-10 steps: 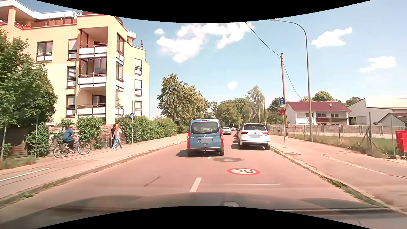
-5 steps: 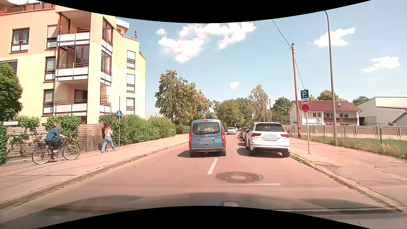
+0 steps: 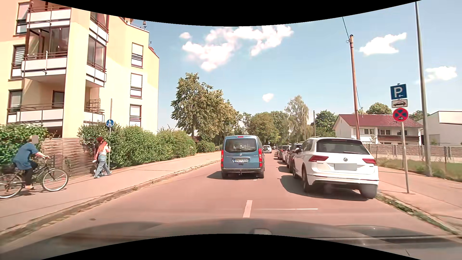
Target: Follow the waypoints while adhering to traffic rules and regulations
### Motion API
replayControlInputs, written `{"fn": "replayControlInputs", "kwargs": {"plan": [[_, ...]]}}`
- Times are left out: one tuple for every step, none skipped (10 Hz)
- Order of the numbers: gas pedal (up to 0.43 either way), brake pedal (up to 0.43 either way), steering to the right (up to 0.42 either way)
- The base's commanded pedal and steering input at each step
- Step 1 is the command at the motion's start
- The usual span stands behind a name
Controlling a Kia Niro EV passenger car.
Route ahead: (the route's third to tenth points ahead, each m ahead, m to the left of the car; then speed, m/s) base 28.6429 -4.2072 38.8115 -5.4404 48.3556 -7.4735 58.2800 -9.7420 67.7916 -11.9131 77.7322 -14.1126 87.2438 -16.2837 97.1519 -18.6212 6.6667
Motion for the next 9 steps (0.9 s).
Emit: {"fn": "replayControlInputs", "kwargs": {"plan": [[0.177, 0.000, 0.017], [0.138, 0.000, 0.027], [0.110, 0.000, 0.039], [0.110, 0.000, 0.050], [0.110, 0.000, 0.060], [0.110, 0.000, 0.062], [0.110, 0.000, 0.061], [0.110, 0.000, 0.061], [0.110, 0.000, 0.060]]}}
